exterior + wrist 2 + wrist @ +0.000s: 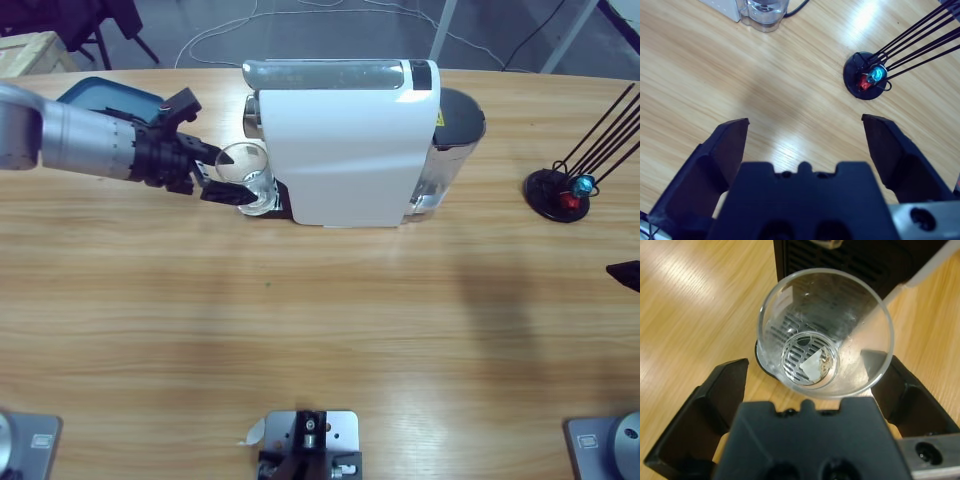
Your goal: Pour coffee
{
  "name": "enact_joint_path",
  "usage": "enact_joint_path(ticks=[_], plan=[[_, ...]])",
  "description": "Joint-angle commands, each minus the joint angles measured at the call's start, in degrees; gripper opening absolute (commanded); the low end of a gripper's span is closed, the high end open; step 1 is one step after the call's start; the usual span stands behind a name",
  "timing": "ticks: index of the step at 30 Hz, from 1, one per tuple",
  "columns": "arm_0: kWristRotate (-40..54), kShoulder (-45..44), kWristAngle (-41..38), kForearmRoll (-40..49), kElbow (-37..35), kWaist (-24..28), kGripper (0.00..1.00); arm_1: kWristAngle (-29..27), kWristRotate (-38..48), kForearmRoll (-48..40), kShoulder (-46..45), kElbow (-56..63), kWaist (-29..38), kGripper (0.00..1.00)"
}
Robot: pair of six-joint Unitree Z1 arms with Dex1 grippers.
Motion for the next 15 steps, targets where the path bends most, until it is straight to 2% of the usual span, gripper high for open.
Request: enact_joint_path(ticks=[1, 3, 15], plan=[[-0.82, 4.46, -0.58, -0.36, -1.67, -0.98, 0.945, -1.03, 0.68, -0.26, -1.03, 1.39, 0.14, 0.975], [-0.59, 4.46, -0.53, -0.36, -1.74, -0.98, 0.904, -1.03, 0.68, -0.24, -0.94, 1.39, 0.14, 0.973], [-0.61, 6.39, -1.39, -0.36, -5.45, -1.70, 0.904, -1.03, 0.68, -0.24, -0.94, 1.39, 0.14, 0.973]])
